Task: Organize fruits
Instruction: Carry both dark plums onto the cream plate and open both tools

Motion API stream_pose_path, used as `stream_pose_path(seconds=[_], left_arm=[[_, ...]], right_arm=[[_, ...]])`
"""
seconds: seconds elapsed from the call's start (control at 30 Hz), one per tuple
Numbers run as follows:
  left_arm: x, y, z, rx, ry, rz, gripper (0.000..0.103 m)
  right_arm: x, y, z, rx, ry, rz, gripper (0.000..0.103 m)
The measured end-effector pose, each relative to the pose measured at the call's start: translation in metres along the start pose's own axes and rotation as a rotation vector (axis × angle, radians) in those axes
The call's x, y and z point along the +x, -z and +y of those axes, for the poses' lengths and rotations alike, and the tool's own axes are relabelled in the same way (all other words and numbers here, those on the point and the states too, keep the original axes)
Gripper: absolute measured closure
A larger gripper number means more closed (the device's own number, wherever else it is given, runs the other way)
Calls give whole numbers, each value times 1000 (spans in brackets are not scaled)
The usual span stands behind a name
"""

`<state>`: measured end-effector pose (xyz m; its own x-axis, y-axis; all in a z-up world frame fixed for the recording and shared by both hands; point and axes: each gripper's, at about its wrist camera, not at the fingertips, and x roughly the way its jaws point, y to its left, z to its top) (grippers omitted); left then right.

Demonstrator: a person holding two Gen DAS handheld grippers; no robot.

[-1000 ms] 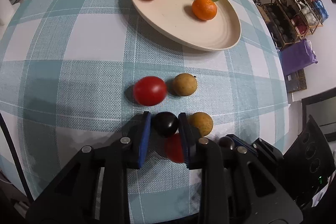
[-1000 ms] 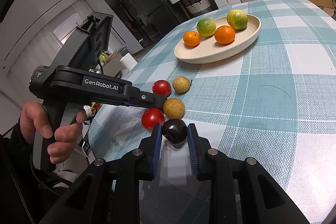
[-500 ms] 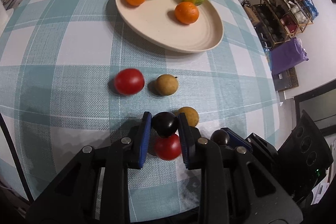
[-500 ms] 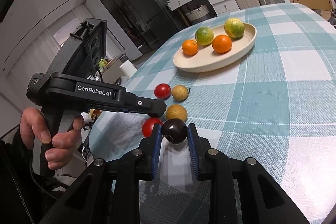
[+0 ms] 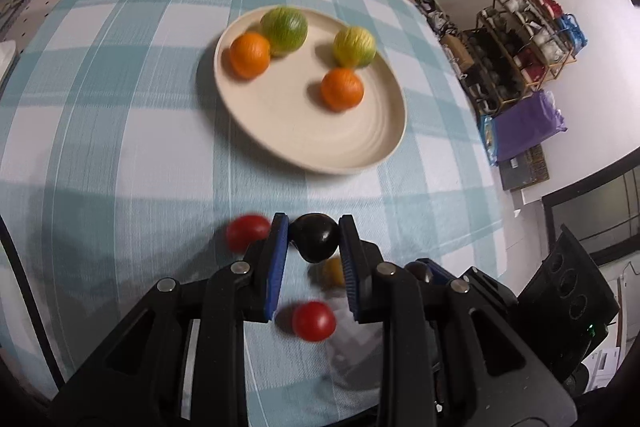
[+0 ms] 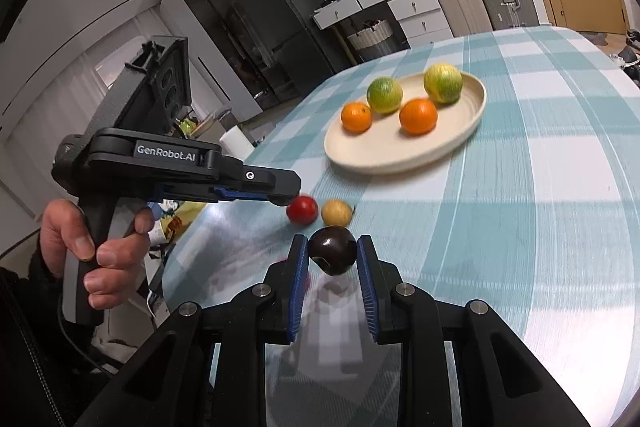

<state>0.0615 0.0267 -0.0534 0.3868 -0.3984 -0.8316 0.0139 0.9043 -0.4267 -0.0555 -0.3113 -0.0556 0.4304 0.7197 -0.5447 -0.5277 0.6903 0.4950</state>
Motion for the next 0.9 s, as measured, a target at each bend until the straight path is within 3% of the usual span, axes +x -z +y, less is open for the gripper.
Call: stream_pose_path(seconds=[0.4, 0.53, 0.77, 0.9], left_arm=[[3, -97, -18, 45, 72, -62, 81], [11, -127, -29, 90, 56, -80, 81], [30, -168, -38, 127, 50, -68, 81], [48, -187, -31, 94, 95, -24, 81]], right_arm=[[20, -67, 7, -63, 49, -28, 78], [29, -96, -3, -45, 75, -48, 78], [50, -130, -24, 41, 118, -41, 78], [61, -143, -36, 73, 146, -39, 78]])
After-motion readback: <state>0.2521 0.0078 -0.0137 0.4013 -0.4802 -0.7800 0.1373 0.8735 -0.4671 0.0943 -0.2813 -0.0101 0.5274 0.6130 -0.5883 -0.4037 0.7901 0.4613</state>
